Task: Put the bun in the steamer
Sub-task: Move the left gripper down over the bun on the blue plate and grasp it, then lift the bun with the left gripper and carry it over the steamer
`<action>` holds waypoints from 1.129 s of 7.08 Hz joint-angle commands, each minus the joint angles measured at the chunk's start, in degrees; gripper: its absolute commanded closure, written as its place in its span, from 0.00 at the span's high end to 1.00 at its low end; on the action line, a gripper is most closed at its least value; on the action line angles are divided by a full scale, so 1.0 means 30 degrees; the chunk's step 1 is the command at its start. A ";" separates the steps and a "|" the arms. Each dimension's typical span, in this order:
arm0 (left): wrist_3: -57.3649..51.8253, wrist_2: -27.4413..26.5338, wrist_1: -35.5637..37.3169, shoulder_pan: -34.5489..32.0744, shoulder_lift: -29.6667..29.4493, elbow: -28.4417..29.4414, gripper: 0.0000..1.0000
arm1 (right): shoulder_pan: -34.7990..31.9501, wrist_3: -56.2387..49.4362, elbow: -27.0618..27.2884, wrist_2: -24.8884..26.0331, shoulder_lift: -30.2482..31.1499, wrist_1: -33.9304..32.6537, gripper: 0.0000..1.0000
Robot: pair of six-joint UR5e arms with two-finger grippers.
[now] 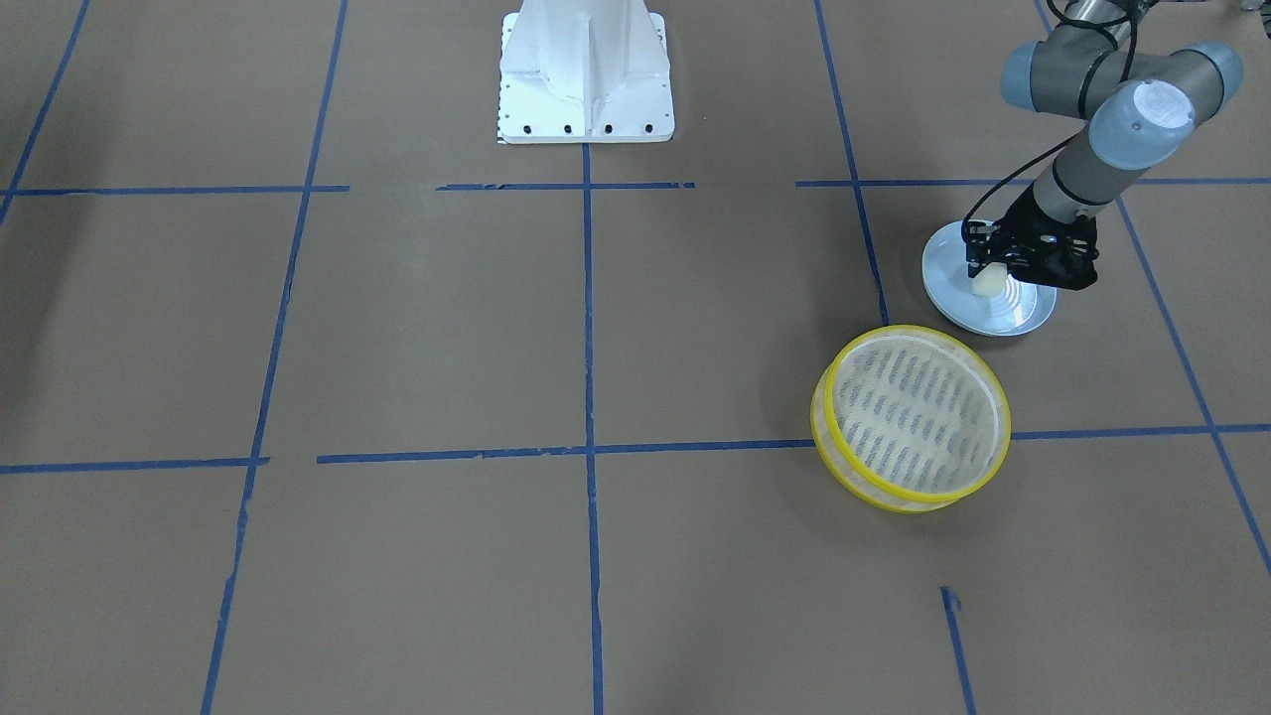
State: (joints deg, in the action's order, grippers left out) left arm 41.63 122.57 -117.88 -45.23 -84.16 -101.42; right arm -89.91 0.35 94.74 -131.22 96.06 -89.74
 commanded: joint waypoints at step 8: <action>0.2877 0.1769 0.3670 -0.3763 -0.8351 0.3060 0.34 | 0.0000 0.0001 0.0000 0.0000 0.0000 0.0000 1.00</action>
State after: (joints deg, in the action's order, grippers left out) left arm 47.91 127.92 -107.61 -56.67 -103.99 -98.05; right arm -89.91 0.35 94.75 -131.22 96.06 -89.74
